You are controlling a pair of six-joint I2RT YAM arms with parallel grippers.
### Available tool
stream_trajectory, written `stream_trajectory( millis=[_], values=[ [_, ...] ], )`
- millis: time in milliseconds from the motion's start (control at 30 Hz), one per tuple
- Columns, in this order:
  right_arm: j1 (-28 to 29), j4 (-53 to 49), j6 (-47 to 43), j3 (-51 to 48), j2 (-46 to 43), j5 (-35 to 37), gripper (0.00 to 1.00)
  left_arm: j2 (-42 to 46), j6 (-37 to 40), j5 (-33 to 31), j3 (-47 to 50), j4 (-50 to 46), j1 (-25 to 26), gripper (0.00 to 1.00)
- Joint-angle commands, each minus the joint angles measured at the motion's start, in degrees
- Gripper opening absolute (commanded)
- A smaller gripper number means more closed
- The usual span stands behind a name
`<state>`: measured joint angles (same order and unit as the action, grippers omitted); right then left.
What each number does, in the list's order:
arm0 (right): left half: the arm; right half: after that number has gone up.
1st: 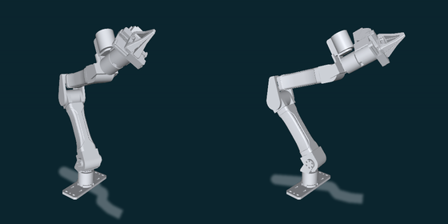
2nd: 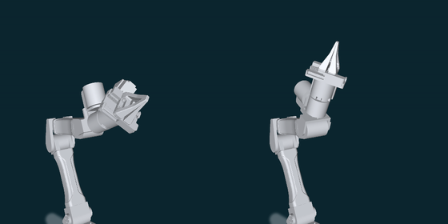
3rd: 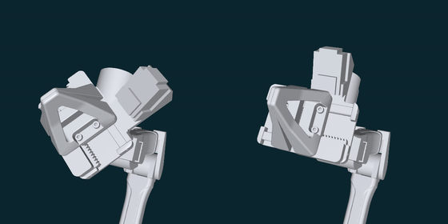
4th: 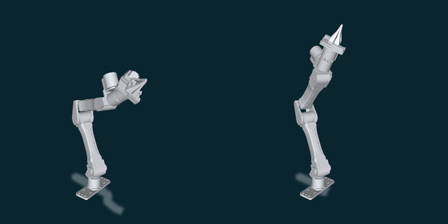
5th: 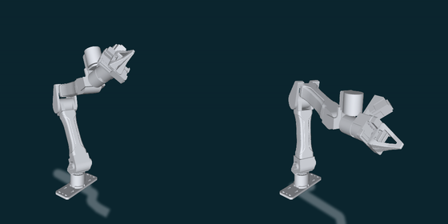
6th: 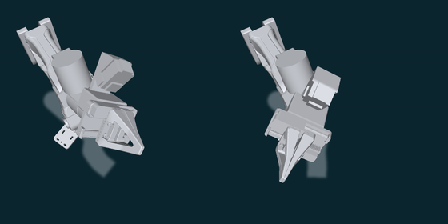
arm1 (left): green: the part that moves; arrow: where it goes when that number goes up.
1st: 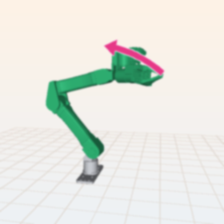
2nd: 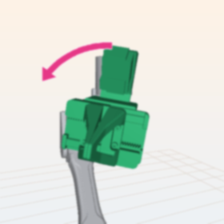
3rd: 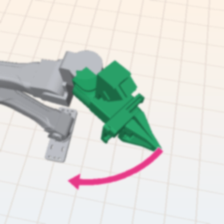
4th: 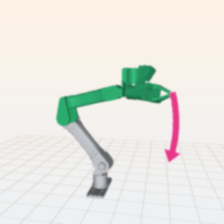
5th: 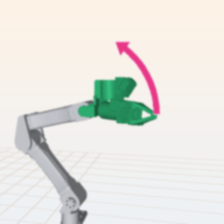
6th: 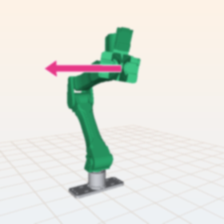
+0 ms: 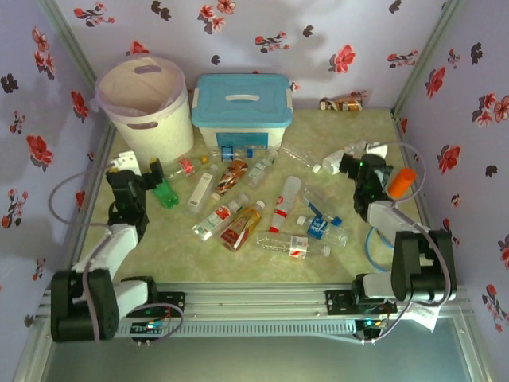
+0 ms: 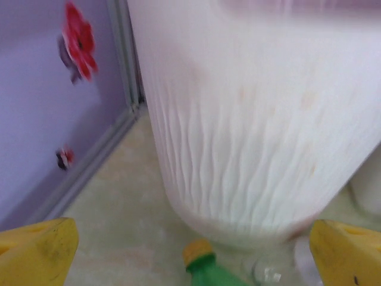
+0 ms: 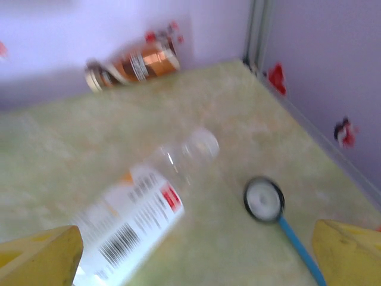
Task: Put the plastic bottles in the bin
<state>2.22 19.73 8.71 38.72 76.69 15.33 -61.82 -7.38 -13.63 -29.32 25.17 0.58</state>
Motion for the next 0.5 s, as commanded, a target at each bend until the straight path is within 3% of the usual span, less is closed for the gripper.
stream_trajectory(
  millis=[0, 267, 467],
  values=[
    [-0.3, -20.0, 7.0, 8.9, -0.5, -4.1, 0.99, 4.7, -7.6, -1.6, -7.1, -19.6, -0.3, 1.0],
    [-2.4, -24.5, 20.4, 25.2, 12.4, -10.5, 0.99, 11.4, -18.2, 9.2, -12.7, -33.9, -0.3, 1.0],
    [-6.7, -23.8, 31.7, 42.1, 29.1, -17.5, 0.96, 12.1, -21.2, 15.7, -13.1, -35.2, -0.3, 1.0]
  ],
)
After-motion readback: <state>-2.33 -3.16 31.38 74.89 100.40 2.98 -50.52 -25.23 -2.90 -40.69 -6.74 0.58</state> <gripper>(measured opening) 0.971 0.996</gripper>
